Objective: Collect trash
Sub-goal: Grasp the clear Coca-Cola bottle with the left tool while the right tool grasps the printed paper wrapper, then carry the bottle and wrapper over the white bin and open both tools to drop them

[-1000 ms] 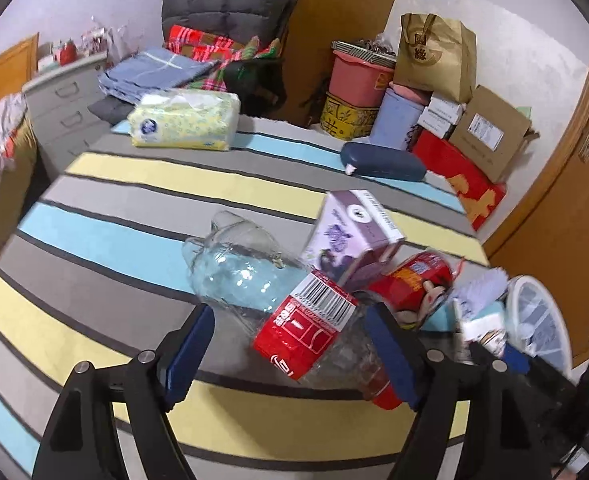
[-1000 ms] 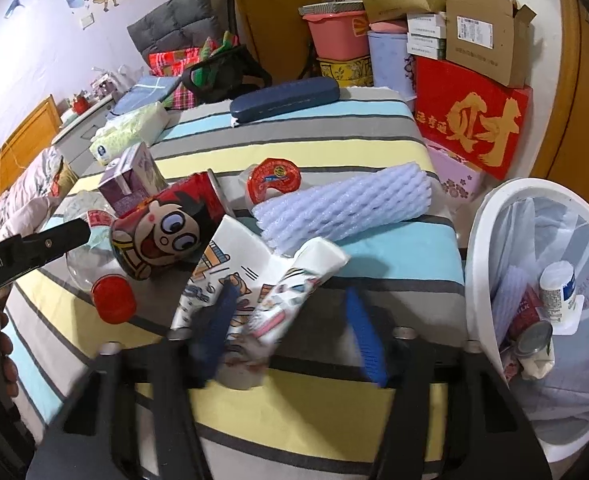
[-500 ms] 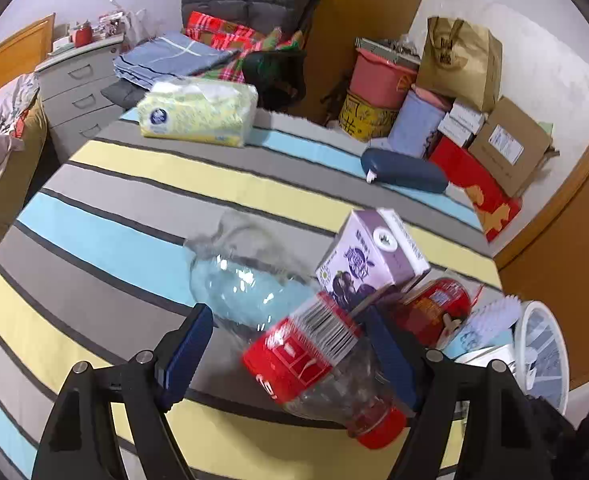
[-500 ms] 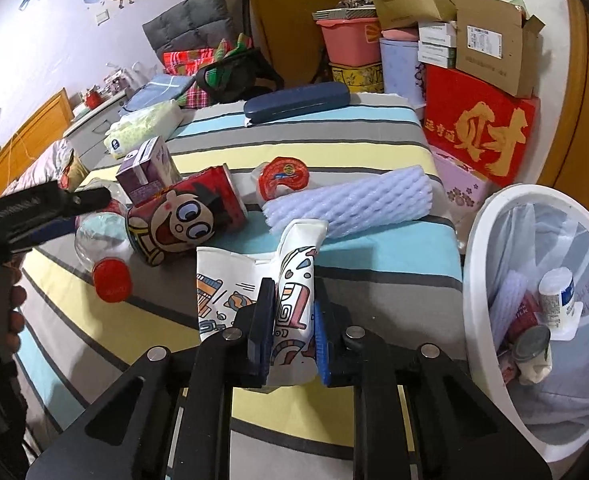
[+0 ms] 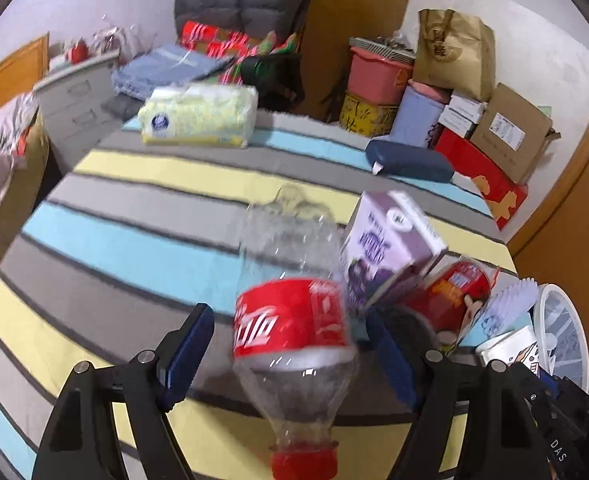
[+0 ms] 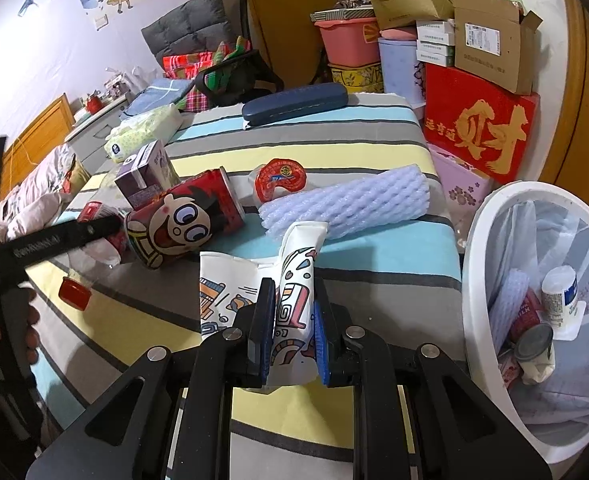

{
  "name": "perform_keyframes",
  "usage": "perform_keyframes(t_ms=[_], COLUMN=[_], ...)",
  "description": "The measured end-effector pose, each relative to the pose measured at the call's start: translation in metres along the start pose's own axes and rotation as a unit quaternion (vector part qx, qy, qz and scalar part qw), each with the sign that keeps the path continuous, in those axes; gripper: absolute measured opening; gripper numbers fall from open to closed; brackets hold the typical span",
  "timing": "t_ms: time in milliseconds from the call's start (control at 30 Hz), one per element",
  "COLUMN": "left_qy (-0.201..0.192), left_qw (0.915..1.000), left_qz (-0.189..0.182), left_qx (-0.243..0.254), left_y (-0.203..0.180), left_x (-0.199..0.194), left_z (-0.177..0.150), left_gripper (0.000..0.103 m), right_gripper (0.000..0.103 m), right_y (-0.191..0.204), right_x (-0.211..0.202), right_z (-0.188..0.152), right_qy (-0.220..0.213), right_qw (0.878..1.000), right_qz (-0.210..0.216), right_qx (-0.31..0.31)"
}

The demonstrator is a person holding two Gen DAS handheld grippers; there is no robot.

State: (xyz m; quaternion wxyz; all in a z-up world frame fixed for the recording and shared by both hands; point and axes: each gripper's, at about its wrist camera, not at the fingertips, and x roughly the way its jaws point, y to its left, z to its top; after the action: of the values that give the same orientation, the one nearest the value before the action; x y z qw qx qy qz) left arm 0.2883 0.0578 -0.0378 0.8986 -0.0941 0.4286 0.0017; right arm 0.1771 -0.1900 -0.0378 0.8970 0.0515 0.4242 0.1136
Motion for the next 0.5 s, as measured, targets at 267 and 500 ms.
perform_keyframes(t_ms=[267,500], left_qy=[0.021,0.012], left_qw=[0.9997,0.9997], left_qz=[-0.010,-0.019], left_qx=[0.002,0.008], left_y=[0.001,0.001], left_x=[0.013,-0.001], left_z=[0.002,-0.007], left_gripper=[0.063,0.062], right_gripper=[0.018,0.018], right_y=[-0.002,-0.002], right_x=[0.001,0.000], right_z=[0.001,0.000], right_qy=[-0.001,-0.003], right_qw=[1.000,1.000], right_qz=[-0.001,0.001], right_qx=[0.004,0.002])
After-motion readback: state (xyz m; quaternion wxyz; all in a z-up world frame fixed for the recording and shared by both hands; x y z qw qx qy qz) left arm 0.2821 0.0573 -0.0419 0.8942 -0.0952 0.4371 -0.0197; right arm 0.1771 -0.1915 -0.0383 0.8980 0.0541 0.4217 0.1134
